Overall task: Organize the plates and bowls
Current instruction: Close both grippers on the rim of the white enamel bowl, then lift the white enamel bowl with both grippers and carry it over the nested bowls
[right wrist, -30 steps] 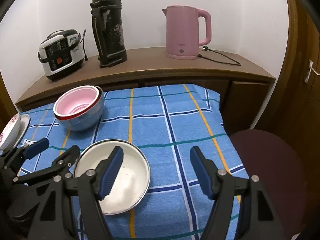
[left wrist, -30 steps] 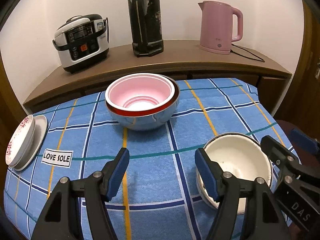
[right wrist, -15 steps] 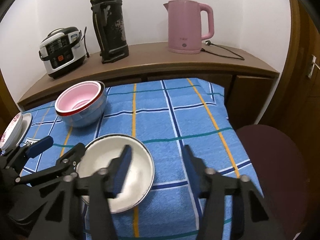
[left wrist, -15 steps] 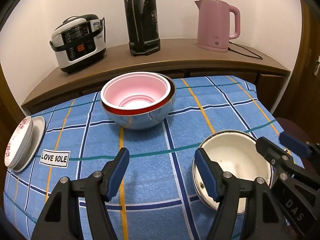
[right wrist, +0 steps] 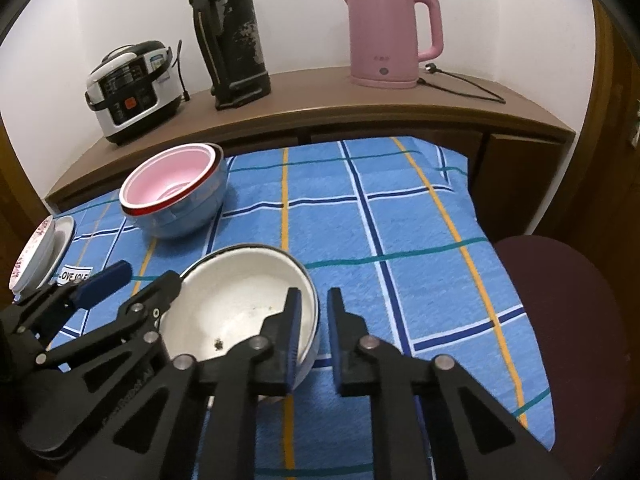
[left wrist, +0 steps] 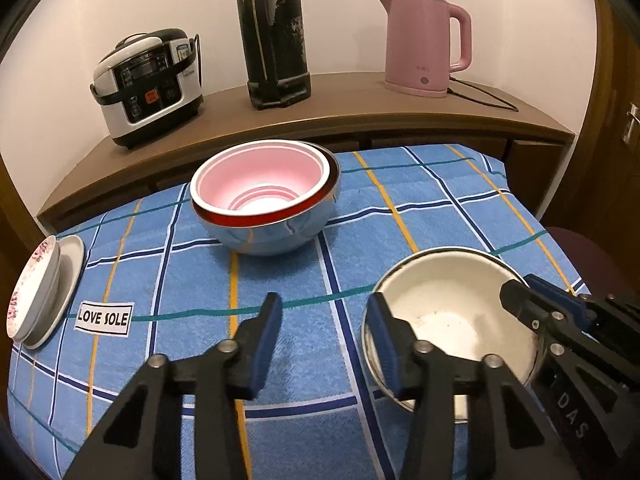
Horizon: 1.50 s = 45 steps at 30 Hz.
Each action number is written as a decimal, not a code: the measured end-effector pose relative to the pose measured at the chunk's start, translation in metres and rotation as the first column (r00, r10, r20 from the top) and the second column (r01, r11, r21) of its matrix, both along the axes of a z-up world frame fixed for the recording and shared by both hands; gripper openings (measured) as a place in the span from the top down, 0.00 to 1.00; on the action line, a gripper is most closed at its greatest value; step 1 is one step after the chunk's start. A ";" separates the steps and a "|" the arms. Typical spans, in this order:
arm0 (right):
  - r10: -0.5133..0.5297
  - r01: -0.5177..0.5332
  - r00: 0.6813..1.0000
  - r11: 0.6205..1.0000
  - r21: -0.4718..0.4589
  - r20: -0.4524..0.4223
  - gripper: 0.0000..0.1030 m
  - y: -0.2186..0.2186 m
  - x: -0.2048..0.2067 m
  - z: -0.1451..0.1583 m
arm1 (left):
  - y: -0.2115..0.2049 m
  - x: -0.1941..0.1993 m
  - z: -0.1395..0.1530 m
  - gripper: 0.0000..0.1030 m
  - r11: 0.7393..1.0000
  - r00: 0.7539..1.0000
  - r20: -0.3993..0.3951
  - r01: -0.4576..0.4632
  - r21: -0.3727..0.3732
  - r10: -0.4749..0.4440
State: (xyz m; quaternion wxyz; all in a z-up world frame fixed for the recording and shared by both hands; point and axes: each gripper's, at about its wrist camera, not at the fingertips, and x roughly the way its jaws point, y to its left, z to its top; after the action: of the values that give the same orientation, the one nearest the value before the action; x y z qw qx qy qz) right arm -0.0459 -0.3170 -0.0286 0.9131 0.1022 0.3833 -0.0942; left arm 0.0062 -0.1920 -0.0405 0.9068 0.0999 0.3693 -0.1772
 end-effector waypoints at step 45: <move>0.032 -0.032 0.999 0.999 0.003 0.042 0.97 0.019 0.011 0.019 | 0.010 0.006 0.012 0.91 0.993 0.998 -0.030 0.043 -0.110 -0.047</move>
State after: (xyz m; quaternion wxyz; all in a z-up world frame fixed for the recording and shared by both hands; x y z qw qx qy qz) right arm -0.0347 -0.2978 -0.0097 0.9222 0.0998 0.3657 -0.0768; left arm 0.0117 -0.1818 -0.0288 0.9006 0.0557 0.3713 -0.2192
